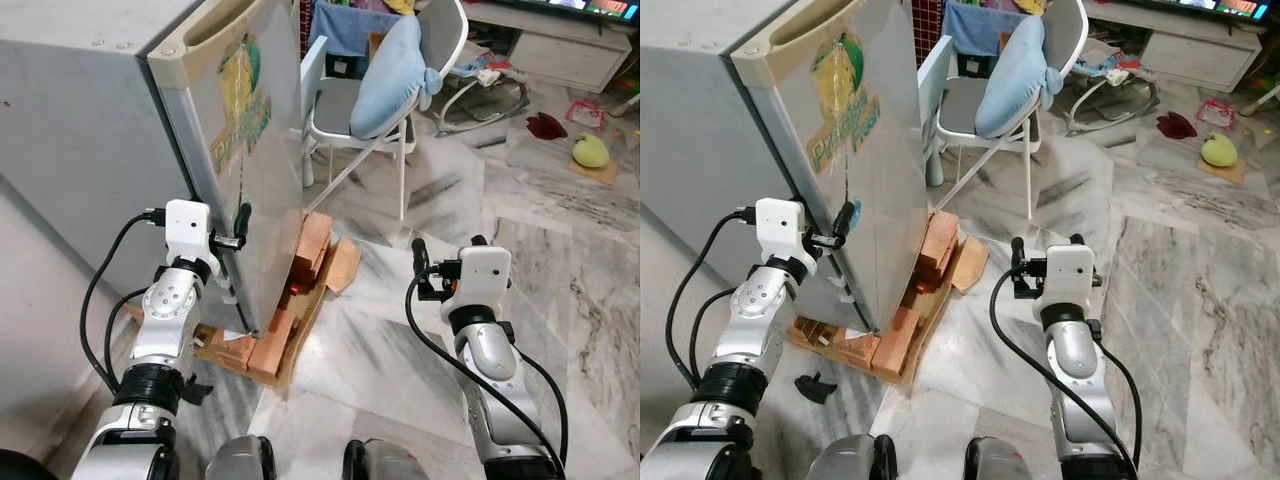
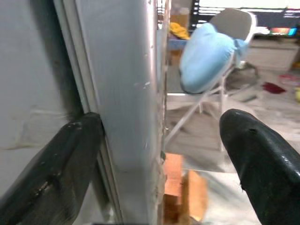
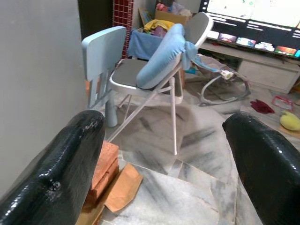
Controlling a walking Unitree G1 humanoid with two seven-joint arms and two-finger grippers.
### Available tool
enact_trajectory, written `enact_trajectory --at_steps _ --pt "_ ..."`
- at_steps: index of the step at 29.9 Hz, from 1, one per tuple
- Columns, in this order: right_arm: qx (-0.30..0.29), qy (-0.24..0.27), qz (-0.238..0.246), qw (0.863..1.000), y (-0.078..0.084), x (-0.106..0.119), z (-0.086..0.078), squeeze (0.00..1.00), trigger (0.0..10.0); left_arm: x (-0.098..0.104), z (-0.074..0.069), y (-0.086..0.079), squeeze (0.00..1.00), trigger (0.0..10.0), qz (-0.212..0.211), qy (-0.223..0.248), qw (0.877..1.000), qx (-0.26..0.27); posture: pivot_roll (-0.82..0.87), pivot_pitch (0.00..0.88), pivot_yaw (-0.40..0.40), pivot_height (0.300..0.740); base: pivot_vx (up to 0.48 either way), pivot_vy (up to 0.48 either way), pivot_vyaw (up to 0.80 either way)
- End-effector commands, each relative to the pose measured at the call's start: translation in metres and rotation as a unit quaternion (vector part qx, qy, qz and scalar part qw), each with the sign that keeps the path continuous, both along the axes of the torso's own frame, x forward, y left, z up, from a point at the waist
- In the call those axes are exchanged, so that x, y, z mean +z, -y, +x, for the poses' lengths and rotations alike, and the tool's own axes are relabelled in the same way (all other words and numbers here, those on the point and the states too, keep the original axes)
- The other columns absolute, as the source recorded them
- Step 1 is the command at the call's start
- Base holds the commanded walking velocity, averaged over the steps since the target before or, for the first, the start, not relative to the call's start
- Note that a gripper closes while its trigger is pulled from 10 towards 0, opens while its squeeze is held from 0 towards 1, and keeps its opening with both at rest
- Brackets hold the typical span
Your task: Restocking fridge
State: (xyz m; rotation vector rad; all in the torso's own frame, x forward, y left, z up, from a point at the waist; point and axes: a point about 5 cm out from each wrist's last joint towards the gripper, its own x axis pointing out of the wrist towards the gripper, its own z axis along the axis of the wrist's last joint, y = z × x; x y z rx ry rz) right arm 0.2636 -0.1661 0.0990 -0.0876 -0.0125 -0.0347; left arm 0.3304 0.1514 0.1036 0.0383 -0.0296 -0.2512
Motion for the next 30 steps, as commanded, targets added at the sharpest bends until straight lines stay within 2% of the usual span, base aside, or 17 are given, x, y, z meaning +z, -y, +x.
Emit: enact_trajectory --at_steps 1,3,6,7,8,9,10,12,15,19,22,24,30 --pt "-0.003 -0.002 -0.002 1.000 0.004 0.000 0.000 0.00 10.0 0.014 0.003 0.024 0.00 10.0 0.002 0.022 0.998 -0.064 -0.03 0.089 -0.005 0.740 0.000 0.000 0.00" --pt "-0.003 -0.002 -0.002 1.000 0.003 0.000 0.000 0.00 10.0 0.023 0.001 0.042 0.00 10.0 0.003 0.042 0.994 -0.105 -0.04 0.085 -0.010 0.740 0.000 0.000 0.00" --pt "-0.003 -0.001 -0.001 1.000 0.002 0.000 -0.001 0.00 10.0 0.027 -0.002 0.061 0.00 10.0 -0.006 0.044 0.989 -0.144 -0.04 0.080 -0.009 0.740 0.000 0.000 0.00" --pt "-0.004 -0.001 -0.001 1.000 0.002 0.000 0.000 0.00 10.0 0.028 -0.004 0.070 0.00 10.0 -0.006 0.045 0.985 -0.165 -0.04 0.078 -0.009 0.740 0.000 0.000 0.00" --pt "-0.005 -0.001 0.000 1.000 0.002 0.000 0.000 0.00 10.0 0.029 -0.010 0.090 0.00 10.0 -0.007 0.047 0.978 -0.204 -0.04 0.073 -0.006 0.740 0.000 0.000 0.00" --pt "-0.005 -0.001 0.000 1.000 0.002 0.000 0.000 0.00 10.0 0.029 -0.010 0.090 0.00 10.0 -0.007 0.047 0.978 -0.204 -0.04 0.073 -0.006 0.740 0.000 0.000 0.00" --pt "-0.006 0.000 0.000 1.000 0.001 0.000 0.000 0.00 10.0 0.030 -0.017 0.106 0.00 10.0 -0.009 0.050 0.970 -0.239 -0.04 0.071 -0.003 0.740 0.000 0.000 0.00" --pt "-0.009 0.003 -0.001 1.000 0.001 0.000 0.001 0.00 10.0 0.032 -0.025 0.123 0.00 10.0 -0.014 0.054 0.961 -0.272 -0.04 0.067 0.000 0.740 0.000 0.000 0.00" --pt "-0.033 0.006 -0.004 0.999 0.007 0.002 -0.001 0.00 10.0 0.028 -0.034 0.134 0.00 10.0 -0.018 0.045 0.956 -0.291 -0.04 0.058 0.007 0.740 0.000 0.000 -0.14" --pt "-0.045 -0.003 0.003 0.999 0.012 -0.003 -0.005 0.00 10.0 0.022 -0.035 0.125 0.00 10.0 -0.015 0.038 0.958 -0.284 -0.04 0.052 0.002 0.740 0.000 0.000 -0.70" --pt "-0.039 -0.002 0.002 0.999 0.010 -0.003 -0.004 0.00 10.0 0.016 -0.030 0.106 0.00 10.0 -0.011 0.030 0.966 -0.258 -0.03 0.046 -0.006 0.740 0.092 -0.339 -0.80" --pt "-0.039 -0.001 0.003 0.999 0.009 -0.002 -0.003 0.00 10.0 0.015 -0.029 0.102 0.00 10.0 -0.010 0.028 0.967 -0.253 -0.03 0.045 -0.006 0.740 0.285 -0.382 -0.66" --pt "-0.033 0.009 0.002 0.999 0.005 0.002 0.003 0.00 10.0 0.015 -0.023 0.085 0.00 10.0 -0.002 0.028 0.976 -0.218 -0.02 0.045 -0.013 0.740 0.332 -0.342 0.00"
